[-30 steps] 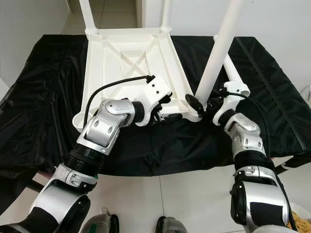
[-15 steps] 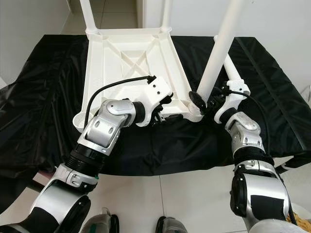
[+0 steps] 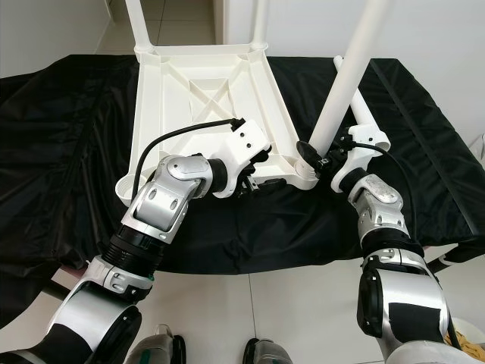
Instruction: Building children table
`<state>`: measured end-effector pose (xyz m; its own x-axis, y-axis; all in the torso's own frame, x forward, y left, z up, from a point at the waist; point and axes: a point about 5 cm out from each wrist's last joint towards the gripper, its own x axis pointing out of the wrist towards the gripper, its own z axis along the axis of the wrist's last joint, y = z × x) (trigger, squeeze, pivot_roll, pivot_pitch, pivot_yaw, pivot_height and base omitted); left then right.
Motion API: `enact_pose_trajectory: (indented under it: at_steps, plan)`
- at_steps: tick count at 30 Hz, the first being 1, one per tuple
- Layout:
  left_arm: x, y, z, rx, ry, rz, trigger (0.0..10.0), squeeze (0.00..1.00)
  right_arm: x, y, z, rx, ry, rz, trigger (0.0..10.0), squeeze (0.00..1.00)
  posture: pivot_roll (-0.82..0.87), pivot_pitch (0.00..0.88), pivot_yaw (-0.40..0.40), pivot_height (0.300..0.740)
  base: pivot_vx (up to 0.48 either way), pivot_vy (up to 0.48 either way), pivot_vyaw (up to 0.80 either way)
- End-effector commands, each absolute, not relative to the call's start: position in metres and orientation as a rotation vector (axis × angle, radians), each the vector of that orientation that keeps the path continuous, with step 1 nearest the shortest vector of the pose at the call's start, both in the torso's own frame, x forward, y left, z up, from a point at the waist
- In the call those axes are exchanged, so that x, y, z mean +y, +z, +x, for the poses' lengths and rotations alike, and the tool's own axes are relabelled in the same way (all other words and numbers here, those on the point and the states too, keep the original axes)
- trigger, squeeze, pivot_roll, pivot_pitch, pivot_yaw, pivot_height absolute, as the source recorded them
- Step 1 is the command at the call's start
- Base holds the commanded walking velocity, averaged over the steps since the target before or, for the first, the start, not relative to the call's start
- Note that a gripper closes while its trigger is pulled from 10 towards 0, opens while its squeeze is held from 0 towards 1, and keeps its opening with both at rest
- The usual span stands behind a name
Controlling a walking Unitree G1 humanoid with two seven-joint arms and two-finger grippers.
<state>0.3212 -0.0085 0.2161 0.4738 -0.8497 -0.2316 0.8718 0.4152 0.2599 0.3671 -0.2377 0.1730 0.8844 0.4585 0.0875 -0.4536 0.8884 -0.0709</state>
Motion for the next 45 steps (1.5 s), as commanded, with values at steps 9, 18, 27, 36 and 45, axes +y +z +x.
enact_pose_trajectory:
  at_steps: [9, 18, 27, 36, 45]
  plan:
    - [-0.006, 0.216, 0.324, 0.037, -0.922, 0.373, 10.0, 0.0, -0.222, 0.169, 0.362, -0.15, 0.462, -0.023, 10.0, 0.0, 0.06, 0.028, -0.021, 0.74, 0.0, 0.0, 0.0]
    - [-0.008, 0.216, 0.323, 0.037, -0.927, 0.37, 10.0, 0.0, -0.219, 0.175, 0.355, -0.202, 0.467, -0.019, 10.0, 0.0, 0.05, 0.035, -0.024, 0.74, 0.0, 0.0, 0.0]
    - [-0.007, 0.216, 0.324, 0.037, -0.921, 0.367, 10.0, 0.0, -0.231, 0.176, 0.35, -0.197, 0.391, -0.031, 10.0, 0.0, 0.05, 0.042, -0.028, 0.74, 0.0, 0.0, 0.0]
    - [-0.005, 0.217, 0.325, 0.039, -0.913, 0.364, 10.0, 0.0, -0.221, 0.166, 0.355, -0.17, 0.226, 0.002, 10.0, 0.0, 0.06, 0.049, -0.026, 0.74, 0.0, 0.0, 0.0]
    - [-0.003, 0.216, 0.325, 0.043, -0.909, 0.366, 10.0, 0.0, -0.194, 0.158, 0.354, -0.162, 0.142, 0.056, 10.0, 0.0, 0.06, 0.052, -0.021, 0.74, 0.0, 0.0, 0.0]
